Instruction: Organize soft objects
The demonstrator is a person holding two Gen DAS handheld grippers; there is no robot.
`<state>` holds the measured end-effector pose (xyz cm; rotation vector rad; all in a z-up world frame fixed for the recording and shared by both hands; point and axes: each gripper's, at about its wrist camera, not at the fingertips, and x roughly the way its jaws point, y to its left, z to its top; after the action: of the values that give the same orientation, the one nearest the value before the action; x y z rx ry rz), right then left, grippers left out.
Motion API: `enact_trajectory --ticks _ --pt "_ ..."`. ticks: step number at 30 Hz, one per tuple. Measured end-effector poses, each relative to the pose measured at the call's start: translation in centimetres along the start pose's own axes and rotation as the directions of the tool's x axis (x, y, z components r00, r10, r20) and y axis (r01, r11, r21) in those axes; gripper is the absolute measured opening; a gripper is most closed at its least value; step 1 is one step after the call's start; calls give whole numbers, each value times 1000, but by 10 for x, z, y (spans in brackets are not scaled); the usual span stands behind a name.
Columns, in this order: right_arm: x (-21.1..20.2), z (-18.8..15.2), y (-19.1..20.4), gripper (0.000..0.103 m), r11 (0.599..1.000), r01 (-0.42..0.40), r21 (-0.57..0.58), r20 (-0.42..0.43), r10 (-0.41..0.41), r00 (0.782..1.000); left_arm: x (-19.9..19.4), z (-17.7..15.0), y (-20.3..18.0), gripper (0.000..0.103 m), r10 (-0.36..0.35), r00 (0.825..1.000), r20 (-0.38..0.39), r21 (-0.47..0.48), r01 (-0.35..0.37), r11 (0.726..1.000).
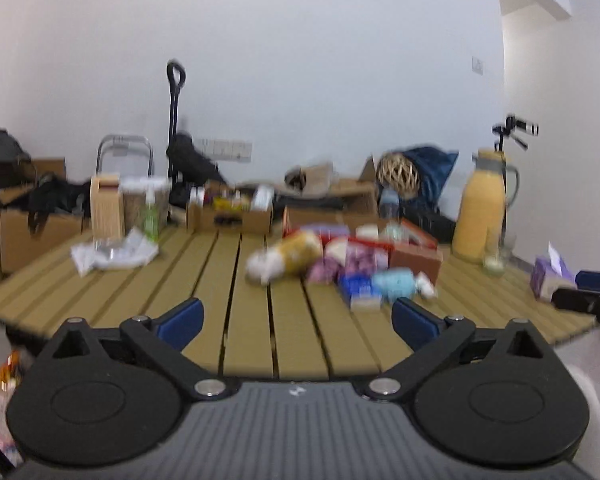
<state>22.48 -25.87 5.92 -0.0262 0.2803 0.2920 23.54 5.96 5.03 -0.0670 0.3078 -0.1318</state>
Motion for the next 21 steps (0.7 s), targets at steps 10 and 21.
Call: enact_trajectory --ticks 10,21 --pt "6 -29 16 89 998 -47 44 -62 50 997 15 -8 11 102 52 998 -29 -50 -53 997" --pt "90 -17 12 88 999 -21 50 -99 26 995 109 9 35 102 49 996 -68 -79 -55 995"
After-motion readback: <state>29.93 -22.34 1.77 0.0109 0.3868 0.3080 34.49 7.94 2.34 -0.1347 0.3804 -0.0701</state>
